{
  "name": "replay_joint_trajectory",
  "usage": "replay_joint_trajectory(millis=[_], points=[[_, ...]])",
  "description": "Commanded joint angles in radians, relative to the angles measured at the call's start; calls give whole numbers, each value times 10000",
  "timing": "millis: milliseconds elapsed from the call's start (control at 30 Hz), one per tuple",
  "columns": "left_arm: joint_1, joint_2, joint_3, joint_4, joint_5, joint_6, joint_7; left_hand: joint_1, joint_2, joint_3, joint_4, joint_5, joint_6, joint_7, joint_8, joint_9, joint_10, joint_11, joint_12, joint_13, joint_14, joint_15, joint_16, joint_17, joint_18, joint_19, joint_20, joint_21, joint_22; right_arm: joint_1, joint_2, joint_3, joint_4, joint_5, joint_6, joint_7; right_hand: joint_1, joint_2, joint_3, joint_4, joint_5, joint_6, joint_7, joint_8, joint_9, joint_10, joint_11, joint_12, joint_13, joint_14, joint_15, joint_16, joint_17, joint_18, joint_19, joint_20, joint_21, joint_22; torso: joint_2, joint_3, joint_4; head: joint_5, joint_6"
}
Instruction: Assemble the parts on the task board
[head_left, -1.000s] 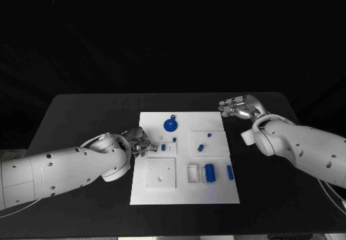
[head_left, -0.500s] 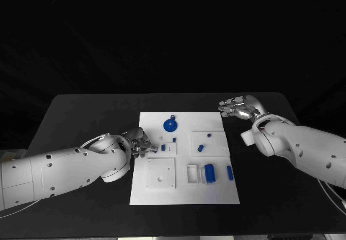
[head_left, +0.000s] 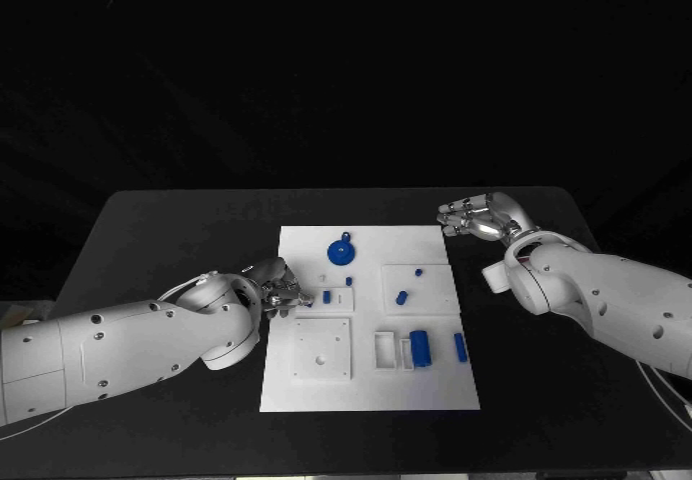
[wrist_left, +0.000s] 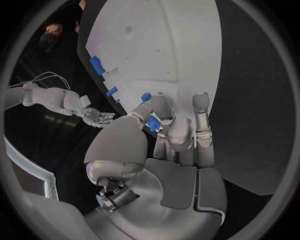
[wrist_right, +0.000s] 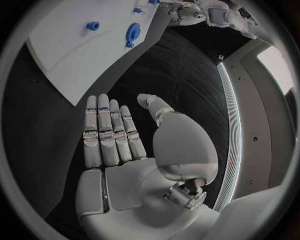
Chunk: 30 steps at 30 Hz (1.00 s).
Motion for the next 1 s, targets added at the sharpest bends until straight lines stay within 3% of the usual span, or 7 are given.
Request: replay_joint_trajectory(millis=[33, 567, 600, 1000], points=[[-59, -50, -54, -82, -47, -269, -302, 158, 222, 422, -361, 43, 2585, -1066, -11, -2, 232, -173, 44, 4, 9, -27, 48, -6, 96, 6, 48, 45, 196, -10, 2, 4, 13, 3, 50, 116, -74, -5, 2, 65, 58, 1, 23, -19, -9, -17, -14, -26, -12, -65, 19, -28, -15, -70, -80, 1, 2, -12, -5, -1, 0, -3, 8], [-59, -68, -53, -120, 21, -771, -289, 151, 227, 415, -331, 13, 2583, -1067, -6, 2, 231, -176, 40, 0, 11, -34, 50, -13, 149, 5, 95, 63, 195, -10, -8, 4, 23, 3, 50, 113, -60, -16, 16, 84, 101, -2, 23, -20, -9, -16, -15, -25, -12, -65, 19, -29, -15, -70, -82, 0, 2, -12, 4, 7, -2, -23, 2], [-59, -65, -53, -124, 22, -779, -291, 163, 228, 414, -301, 6, 2576, -1070, 1, 14, 232, -180, 48, -1, 11, -37, 58, -19, 230, 1, 168, 89, 193, -10, -10, 4, 24, 3, 50, 112, -60, -16, 16, 84, 101, -2, 23, -20, -9, -16, -15, -25, -12, -65, 19, -29, -15, -70, -82, 0, 2, -12, 2, 8, -2, -25, 3], [-59, -2, -54, -116, 124, -418, -320, 238, 142, 343, -293, -102, 2561, -1061, -1, 24, 231, -167, 35, -8, -1, -20, 25, -79, 275, -21, 215, 89, 189, -10, -18, 4, 26, 3, 54, 107, -60, -16, 16, 84, 101, -2, 23, -20, -9, -16, -15, -25, -12, -65, 19, -29, -15, -70, -82, 0, 2, -12, 1, 8, -6, -60, 11]])
